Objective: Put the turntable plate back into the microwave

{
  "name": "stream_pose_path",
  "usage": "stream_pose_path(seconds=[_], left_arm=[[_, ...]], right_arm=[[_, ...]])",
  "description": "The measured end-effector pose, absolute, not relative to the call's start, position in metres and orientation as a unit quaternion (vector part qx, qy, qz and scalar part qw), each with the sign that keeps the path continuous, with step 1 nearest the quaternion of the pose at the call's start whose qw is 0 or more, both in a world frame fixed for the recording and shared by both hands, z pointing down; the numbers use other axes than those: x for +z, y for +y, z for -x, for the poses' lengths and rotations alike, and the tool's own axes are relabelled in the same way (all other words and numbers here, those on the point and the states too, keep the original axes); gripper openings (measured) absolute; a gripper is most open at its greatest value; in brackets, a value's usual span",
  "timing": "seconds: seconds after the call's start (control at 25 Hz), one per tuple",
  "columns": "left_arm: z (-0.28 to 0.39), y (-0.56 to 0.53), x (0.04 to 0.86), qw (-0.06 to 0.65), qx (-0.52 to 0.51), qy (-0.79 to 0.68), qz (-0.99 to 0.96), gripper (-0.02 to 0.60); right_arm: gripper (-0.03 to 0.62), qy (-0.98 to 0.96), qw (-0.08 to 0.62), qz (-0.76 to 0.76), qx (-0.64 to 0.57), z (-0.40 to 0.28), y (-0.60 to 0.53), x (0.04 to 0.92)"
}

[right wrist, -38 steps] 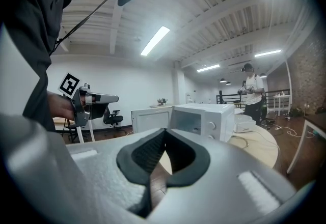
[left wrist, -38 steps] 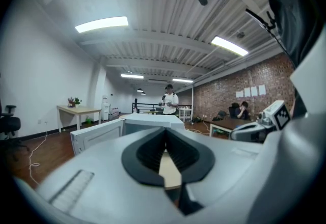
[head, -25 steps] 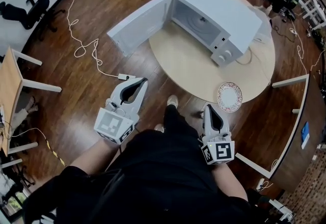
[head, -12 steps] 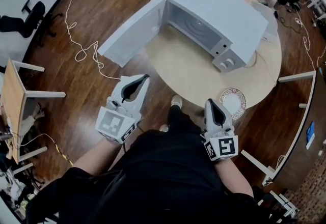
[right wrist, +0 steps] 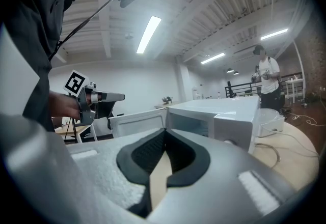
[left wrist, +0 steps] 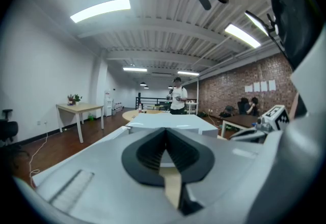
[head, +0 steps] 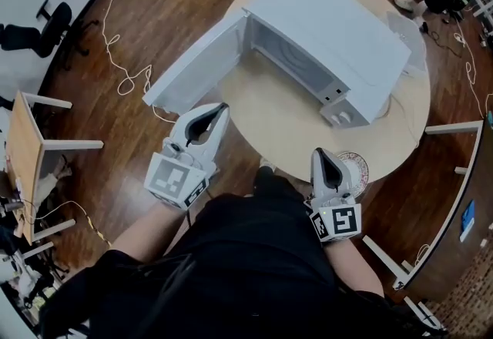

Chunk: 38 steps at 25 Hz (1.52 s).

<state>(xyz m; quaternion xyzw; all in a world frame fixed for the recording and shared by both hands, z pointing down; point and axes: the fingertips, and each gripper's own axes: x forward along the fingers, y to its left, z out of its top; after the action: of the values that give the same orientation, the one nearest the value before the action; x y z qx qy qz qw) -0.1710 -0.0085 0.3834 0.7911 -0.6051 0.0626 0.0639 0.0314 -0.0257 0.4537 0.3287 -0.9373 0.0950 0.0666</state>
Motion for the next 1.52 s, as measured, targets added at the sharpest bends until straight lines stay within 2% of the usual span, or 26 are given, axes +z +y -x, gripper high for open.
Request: stream_pose_path(seconds=[0.48,1.12,1.52], left_arm=[[0.161,-0.073,0.358,0.049,0.085,-0.605,-0.791,0.005],[0.142,-0.100,0.348,0.036,0.102,-0.570,-0.815,0.005],[0.144,-0.150,0.352,0.024,0.090,-0.498,-0.862,0.005]], right_arm=[[0.000,-0.942,0.045,-0.313,0.115,-0.025,-0.081,0.459],[0.000,-0.944,0.050,-0.294,0.142,-0.005,-0.087,0.469],[0.000,-0.920,0.060,-0.369,0.118,-0.005,-0.106,0.464]])
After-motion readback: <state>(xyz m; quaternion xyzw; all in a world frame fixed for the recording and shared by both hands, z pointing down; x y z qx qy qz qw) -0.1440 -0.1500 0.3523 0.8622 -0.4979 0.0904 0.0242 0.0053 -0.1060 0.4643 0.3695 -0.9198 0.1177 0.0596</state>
